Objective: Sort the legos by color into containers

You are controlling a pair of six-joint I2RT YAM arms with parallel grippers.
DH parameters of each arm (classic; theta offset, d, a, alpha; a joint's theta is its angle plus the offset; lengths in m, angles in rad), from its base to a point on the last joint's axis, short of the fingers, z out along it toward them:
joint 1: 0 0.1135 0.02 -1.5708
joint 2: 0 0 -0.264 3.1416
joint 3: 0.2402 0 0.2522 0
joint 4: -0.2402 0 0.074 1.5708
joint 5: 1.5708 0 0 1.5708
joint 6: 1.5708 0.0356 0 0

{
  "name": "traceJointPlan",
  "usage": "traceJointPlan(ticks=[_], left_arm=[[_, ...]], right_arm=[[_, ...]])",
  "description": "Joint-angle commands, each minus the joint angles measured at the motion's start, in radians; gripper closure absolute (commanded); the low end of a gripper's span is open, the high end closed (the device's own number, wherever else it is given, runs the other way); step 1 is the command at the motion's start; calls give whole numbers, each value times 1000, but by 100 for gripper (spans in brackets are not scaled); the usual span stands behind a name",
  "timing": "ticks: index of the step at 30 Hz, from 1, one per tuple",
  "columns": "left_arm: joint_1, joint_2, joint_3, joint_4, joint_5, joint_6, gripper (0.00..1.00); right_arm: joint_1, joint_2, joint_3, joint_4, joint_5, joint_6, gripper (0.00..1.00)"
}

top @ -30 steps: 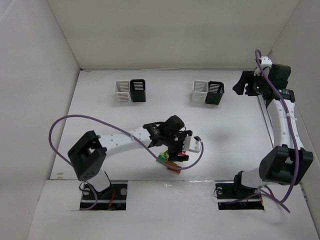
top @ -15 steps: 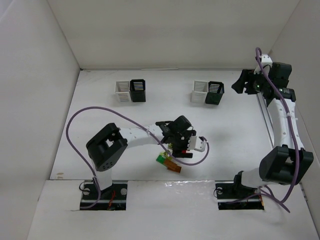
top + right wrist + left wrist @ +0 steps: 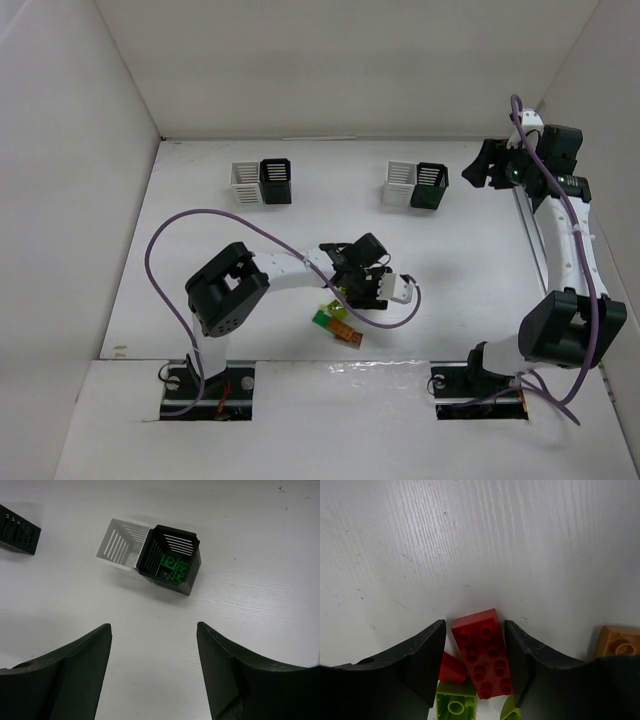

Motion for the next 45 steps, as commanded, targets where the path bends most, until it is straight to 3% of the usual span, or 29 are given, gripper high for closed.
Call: traceJointPlan(ticks=[1, 10, 14, 23, 30, 34, 38, 45], left_arm=[[2, -7, 18, -24, -15, 6, 54], [2, 1, 18, -34, -15, -47, 78], [2, -57, 76, -24, -15, -83, 83], [141, -128, 478, -83, 24, -255, 84], [428, -235, 504, 52, 28, -435, 85], [710, -258, 483, 155, -5, -530, 85], [876, -234, 483, 201, -17, -582, 86], [981, -140, 428, 267, -66, -605, 86]], right_arm=[[-2, 3, 46, 28, -22, 1, 26], [-2, 12, 46, 28, -31, 1, 26], [18, 12, 46, 28, -31, 1, 26], [95, 69, 84, 8, 5, -8, 26], [175, 113, 130, -10, 28, -26, 26], [205, 136, 152, -10, 39, -26, 26], [240, 158, 164, -20, 39, -35, 26], [263, 190, 205, -38, 48, -45, 26]])
